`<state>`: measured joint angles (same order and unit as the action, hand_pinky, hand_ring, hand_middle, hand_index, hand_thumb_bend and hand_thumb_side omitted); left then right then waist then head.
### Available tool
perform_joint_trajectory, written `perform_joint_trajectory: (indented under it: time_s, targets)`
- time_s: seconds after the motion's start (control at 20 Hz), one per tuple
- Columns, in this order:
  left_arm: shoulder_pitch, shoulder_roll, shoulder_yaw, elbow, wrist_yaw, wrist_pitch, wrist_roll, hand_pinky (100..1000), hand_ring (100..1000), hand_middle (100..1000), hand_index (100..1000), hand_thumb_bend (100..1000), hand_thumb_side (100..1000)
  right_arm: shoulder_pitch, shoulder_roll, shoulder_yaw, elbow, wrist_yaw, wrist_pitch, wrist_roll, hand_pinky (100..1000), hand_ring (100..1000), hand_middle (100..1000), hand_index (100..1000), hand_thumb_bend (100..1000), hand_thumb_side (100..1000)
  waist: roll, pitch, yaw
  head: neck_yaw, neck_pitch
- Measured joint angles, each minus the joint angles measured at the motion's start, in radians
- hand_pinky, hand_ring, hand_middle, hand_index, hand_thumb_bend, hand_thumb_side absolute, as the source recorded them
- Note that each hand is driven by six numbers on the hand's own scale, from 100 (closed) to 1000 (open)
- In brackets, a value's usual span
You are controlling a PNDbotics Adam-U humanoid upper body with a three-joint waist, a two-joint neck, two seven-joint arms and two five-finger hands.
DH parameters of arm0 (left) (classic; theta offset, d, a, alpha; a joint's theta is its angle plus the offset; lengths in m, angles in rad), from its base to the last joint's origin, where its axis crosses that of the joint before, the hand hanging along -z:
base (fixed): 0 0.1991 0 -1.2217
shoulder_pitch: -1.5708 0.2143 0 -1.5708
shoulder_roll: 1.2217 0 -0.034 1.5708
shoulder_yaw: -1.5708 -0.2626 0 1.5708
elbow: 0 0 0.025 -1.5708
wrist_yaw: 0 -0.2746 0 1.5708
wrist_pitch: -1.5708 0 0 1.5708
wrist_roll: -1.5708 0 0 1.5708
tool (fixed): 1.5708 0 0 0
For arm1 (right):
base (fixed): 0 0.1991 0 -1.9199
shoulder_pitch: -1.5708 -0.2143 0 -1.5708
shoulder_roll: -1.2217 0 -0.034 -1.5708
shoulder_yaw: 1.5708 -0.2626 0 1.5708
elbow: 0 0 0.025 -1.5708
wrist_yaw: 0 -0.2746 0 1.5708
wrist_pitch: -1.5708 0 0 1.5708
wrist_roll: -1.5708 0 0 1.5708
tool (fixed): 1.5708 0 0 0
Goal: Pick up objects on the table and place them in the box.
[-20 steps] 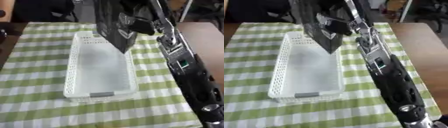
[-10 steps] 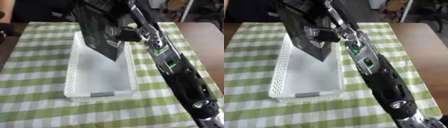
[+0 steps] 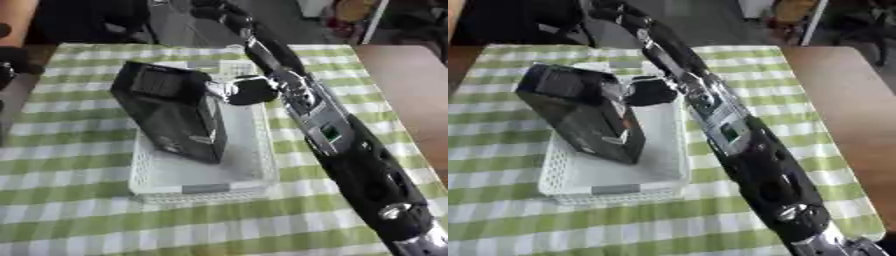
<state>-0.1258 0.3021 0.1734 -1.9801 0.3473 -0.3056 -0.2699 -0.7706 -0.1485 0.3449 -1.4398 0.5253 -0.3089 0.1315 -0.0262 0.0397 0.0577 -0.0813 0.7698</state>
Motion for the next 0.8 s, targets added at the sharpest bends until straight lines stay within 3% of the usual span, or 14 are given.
perform_joint_trajectory:
  time_s: [0.35, 0.8]
  targets:
    - [0.0, 0.0, 0.0, 0.0, 0.0, 0.001, -0.001, 654, 665, 786, 772, 571, 784, 0.009, 0.0, -0.011, 0.005, 0.054, -0.024, -0.001, 1000, 1000, 978, 941, 543, 597, 0.0, 0.0, -0.001, 0.0, 0.0]
    - [0.0, 0.0, 0.0, 0.0, 0.0, 0.001, -0.001, 654, 665, 786, 771, 570, 784, 0.017, 0.0, -0.018, 0.006, 0.078, -0.017, -0.01, 1000, 1000, 977, 941, 527, 583, 0.0, 0.0, -0.001, 0.0, 0.0]
